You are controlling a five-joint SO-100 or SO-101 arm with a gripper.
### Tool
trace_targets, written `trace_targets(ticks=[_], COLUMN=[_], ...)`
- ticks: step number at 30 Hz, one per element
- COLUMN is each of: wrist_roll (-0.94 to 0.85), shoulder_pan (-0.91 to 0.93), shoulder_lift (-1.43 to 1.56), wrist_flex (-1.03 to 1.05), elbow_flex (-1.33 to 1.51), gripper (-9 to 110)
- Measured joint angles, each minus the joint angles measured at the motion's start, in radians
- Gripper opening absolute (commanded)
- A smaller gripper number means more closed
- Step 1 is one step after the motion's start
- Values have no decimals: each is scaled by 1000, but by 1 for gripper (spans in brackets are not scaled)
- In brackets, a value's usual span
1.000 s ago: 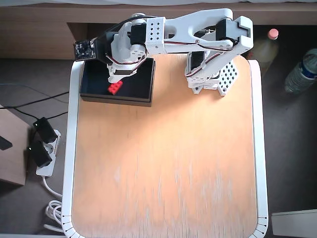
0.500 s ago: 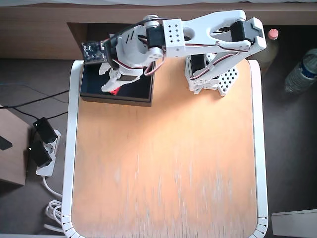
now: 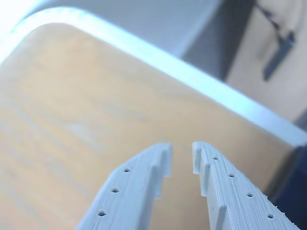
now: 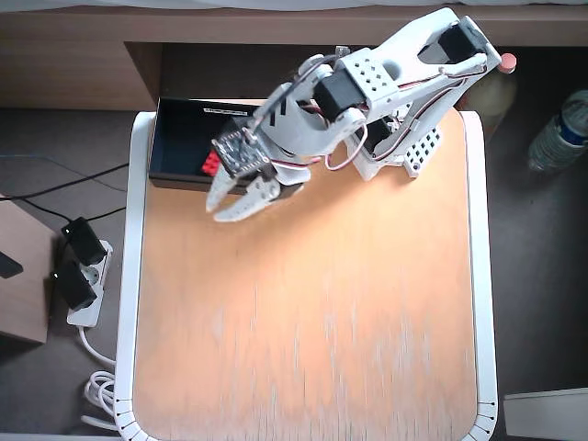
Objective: Grasp a lego block and put it in the bin.
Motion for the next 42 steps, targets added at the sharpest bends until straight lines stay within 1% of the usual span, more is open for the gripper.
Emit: trace_targets(ticks=[9,15,22,32,38,42], wrist_roll=[69,69,69,69,69,69], shoulder_pan=[-247,-416,-568,-727,-759,-761], shoulder_lift=[123,169,238,351,471,555], wrist_flex=[0,0,0,0,0,0], elbow_flex=[193,273,417,655,795,828], gripper=[0,0,0,0,0,0])
